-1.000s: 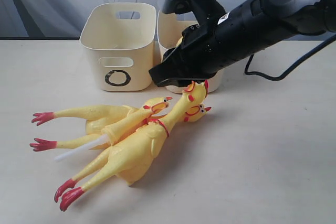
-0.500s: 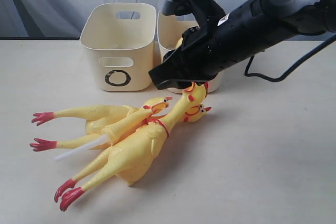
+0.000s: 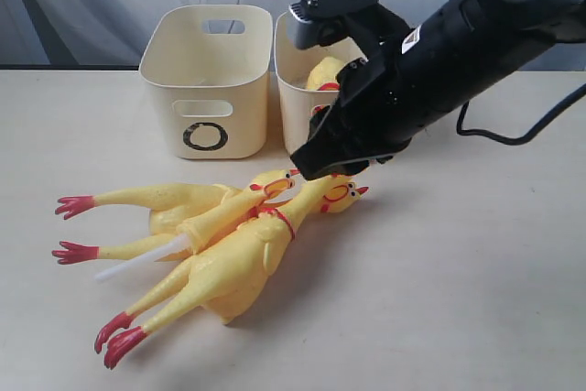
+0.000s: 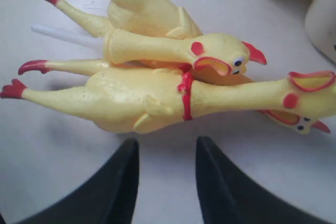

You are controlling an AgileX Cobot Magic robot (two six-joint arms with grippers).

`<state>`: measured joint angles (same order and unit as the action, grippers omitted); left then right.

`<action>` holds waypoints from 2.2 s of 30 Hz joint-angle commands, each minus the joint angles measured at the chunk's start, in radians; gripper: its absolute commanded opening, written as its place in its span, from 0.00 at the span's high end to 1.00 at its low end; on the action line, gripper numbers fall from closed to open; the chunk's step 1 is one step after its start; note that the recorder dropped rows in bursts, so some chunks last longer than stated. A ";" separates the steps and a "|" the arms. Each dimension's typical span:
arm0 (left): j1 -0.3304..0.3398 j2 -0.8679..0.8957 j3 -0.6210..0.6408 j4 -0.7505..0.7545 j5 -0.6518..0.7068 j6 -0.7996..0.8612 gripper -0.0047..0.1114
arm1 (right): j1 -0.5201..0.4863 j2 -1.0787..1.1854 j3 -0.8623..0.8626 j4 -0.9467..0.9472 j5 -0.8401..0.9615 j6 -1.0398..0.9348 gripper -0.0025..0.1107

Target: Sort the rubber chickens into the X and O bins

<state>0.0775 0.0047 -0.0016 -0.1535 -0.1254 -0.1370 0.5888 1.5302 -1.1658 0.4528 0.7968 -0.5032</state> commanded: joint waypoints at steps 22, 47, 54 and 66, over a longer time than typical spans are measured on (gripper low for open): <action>0.000 0.153 -0.190 0.887 -0.836 -1.164 0.96 | 0.001 -0.734 0.557 0.023 -0.134 0.227 0.67; 0.000 0.903 -0.659 1.689 -0.576 -1.696 0.81 | 0.001 -1.119 0.558 -0.028 0.046 0.227 0.67; -0.098 1.056 -0.761 1.830 -0.506 -1.876 0.96 | 0.001 -1.119 0.558 -0.040 0.046 0.229 0.67; -0.547 1.244 -0.858 1.898 -0.103 -1.955 0.96 | 0.001 -1.119 0.558 -0.053 0.064 0.229 0.67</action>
<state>-0.4163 1.2238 -0.8407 1.7470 -0.3377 -2.0857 0.5888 0.4181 -0.6135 0.4058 0.8504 -0.2720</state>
